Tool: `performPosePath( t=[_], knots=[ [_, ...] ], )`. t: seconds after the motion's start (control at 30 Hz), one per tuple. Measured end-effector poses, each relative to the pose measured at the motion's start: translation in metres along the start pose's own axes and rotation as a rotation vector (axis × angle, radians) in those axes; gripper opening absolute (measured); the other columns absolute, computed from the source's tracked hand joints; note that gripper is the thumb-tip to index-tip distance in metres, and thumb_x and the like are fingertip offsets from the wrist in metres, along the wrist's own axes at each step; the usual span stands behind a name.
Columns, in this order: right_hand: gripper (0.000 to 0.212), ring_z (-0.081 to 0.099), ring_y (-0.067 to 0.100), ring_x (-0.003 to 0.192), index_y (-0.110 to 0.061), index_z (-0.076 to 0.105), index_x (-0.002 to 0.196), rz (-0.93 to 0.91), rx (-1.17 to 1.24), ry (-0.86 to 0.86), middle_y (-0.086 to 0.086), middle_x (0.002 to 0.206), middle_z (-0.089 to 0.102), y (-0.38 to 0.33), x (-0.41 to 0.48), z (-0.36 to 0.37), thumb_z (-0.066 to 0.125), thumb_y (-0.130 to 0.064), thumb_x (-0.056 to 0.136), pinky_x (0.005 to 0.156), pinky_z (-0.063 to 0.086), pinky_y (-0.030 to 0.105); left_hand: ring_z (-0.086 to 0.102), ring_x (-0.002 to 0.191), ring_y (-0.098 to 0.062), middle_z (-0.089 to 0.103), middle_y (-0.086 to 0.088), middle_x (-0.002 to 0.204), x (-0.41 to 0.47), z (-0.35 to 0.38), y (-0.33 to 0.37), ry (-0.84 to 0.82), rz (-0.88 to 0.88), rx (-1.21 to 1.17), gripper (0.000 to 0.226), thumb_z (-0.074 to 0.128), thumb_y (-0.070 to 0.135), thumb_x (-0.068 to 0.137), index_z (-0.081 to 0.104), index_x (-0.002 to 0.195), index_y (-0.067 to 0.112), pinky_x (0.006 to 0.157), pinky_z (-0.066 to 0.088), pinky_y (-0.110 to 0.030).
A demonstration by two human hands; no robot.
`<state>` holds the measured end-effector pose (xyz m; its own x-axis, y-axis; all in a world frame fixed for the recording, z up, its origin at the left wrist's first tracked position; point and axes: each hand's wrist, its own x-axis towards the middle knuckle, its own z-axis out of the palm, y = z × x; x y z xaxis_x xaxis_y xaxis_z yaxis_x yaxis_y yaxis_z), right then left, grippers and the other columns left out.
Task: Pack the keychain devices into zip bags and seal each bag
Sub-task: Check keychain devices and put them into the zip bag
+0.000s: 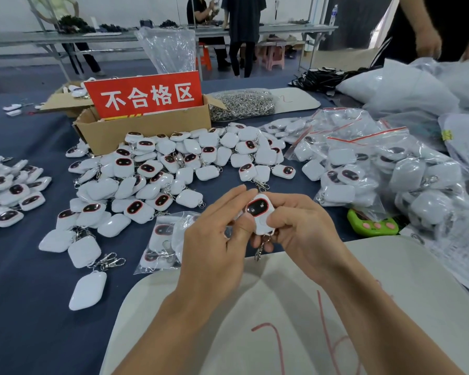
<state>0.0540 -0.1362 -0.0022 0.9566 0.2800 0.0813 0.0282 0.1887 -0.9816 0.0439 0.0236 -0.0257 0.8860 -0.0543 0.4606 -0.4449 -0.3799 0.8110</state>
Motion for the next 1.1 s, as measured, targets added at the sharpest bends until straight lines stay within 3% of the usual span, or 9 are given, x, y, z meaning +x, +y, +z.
performPosePath(
  t=[0.1,0.23,0.33,0.47,0.57,0.67,0.77,0.9,1.1],
  knots=[
    [0.034,0.057,0.028,0.068,0.013,0.066,0.098,-0.009,-0.035,-0.034,0.03,0.084,0.061,0.002,0.0,0.0,0.046,0.0,0.074,0.056,0.046,0.029,0.05,0.129,0.014,0.059,0.043,0.128,0.002,0.001,0.002,0.035,-0.045,-0.037,0.035,0.067,0.026,0.092,0.072,0.122,0.044,0.101,0.034,-0.002],
    [0.024,0.058,0.026,0.071,0.004,0.067,0.093,-0.03,-0.101,-0.068,0.016,0.079,0.062,0.003,0.0,0.002,0.048,0.005,0.079,0.06,0.045,0.029,0.057,0.122,0.012,0.068,0.029,0.125,0.002,-0.002,0.002,0.096,-0.076,-0.057,0.037,0.076,0.031,0.082,0.075,0.117,0.042,0.1,0.039,-0.005],
    [0.022,0.06,0.032,0.076,0.0,0.069,0.093,-0.037,-0.179,-0.076,0.026,0.084,0.067,0.006,0.001,0.001,0.052,0.009,0.083,0.064,0.046,0.032,0.063,0.117,0.006,0.072,0.026,0.118,0.002,-0.004,0.003,0.128,-0.081,-0.115,0.033,0.084,0.018,0.082,0.079,0.106,0.041,0.099,0.044,-0.011],
    [0.03,0.062,0.027,0.08,0.001,0.077,0.1,0.031,0.091,0.035,0.024,0.095,0.072,0.007,0.004,-0.005,0.057,-0.004,0.079,0.064,0.05,0.028,0.069,0.099,0.005,0.075,0.024,0.101,0.005,-0.004,0.007,0.18,-0.097,-0.149,0.042,0.085,0.002,0.079,0.077,0.092,0.041,0.084,0.045,-0.005],
    [0.025,0.064,0.023,0.076,-0.004,0.08,0.1,0.107,0.282,0.115,0.02,0.1,0.074,0.004,0.003,-0.013,0.059,-0.008,0.089,0.061,0.053,0.027,0.069,0.093,0.006,0.076,0.023,0.096,0.005,-0.004,0.006,0.184,-0.117,-0.188,0.033,0.082,-0.005,0.079,0.08,0.091,0.026,0.081,0.045,-0.003],
    [0.023,0.07,0.018,0.077,-0.01,0.082,0.099,0.165,0.265,0.116,0.014,0.097,0.076,0.007,0.002,-0.012,0.062,-0.002,0.092,0.065,0.057,0.025,0.07,0.094,0.007,0.077,0.024,0.098,0.004,-0.004,0.004,0.175,-0.158,-0.198,0.039,0.078,-0.007,0.082,0.08,0.088,0.031,0.081,0.047,-0.004],
    [0.022,0.071,0.022,0.079,-0.01,0.081,0.096,0.094,0.24,0.222,0.013,0.094,0.077,0.009,0.004,-0.009,0.068,0.006,0.087,0.065,0.058,0.026,0.072,0.093,0.004,0.077,0.023,0.098,0.004,-0.002,0.003,0.136,-0.241,-0.215,0.047,0.081,0.002,0.084,0.075,0.101,0.046,0.083,0.054,-0.013],
    [0.034,0.069,0.021,0.07,-0.017,0.082,0.086,-0.042,0.089,0.339,0.013,0.092,0.079,0.006,0.003,-0.007,0.068,0.014,0.081,0.061,0.056,0.026,0.076,0.091,-0.007,0.079,0.015,0.102,0.006,0.0,0.002,0.024,-0.303,-0.336,0.049,0.079,-0.001,0.085,0.074,0.113,0.039,0.075,0.058,-0.017],
    [0.036,0.075,0.021,0.087,-0.018,0.081,0.088,-0.133,-0.054,0.303,0.008,0.094,0.08,0.005,0.0,-0.003,0.075,0.015,0.076,0.077,0.061,0.027,0.077,0.089,-0.01,0.081,0.009,0.092,0.01,-0.004,-0.004,0.079,-0.262,-0.338,0.038,0.08,-0.007,0.08,0.081,0.1,0.025,0.076,0.057,-0.016]
  ],
)
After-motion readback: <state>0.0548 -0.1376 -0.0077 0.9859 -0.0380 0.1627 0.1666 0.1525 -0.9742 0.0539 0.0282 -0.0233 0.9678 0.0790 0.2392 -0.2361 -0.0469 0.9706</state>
